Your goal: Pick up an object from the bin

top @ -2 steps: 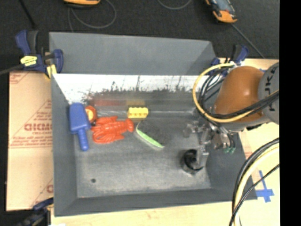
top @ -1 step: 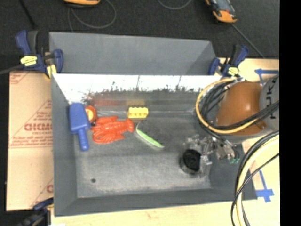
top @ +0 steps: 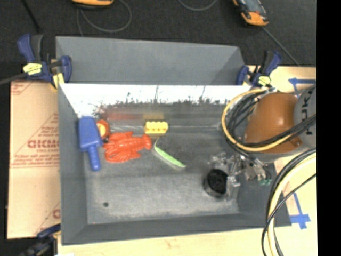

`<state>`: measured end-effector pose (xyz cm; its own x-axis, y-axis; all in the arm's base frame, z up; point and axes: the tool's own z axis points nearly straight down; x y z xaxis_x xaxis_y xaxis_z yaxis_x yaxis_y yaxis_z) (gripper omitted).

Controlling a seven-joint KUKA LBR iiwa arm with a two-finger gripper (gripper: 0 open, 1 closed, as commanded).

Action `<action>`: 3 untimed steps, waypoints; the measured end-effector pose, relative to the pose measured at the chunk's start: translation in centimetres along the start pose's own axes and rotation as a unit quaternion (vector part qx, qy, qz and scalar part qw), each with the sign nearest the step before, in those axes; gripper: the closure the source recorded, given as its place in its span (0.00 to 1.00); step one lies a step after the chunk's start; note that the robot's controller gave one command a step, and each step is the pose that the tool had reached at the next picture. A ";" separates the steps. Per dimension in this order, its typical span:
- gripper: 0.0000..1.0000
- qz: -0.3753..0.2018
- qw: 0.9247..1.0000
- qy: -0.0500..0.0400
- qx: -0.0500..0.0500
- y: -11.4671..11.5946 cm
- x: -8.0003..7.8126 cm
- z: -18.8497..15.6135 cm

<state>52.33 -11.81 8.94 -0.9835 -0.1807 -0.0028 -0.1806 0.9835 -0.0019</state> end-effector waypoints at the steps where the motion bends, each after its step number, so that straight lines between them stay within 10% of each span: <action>1: 1.00 -0.001 1.000 -0.001 0.001 -0.2 -1.1 1.5; 2: 1.00 -0.001 1.000 -0.001 0.000 -0.3 -1.0 1.6; 3: 1.00 -0.246 0.969 -0.002 0.000 -0.4 -2.9 0.4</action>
Offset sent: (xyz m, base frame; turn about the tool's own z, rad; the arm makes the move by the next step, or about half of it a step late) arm -0.0150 -0.0262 0.0579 0.0027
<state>55.30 -11.68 8.54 -0.7782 -0.6280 -0.0058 -0.6279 0.7782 -0.0044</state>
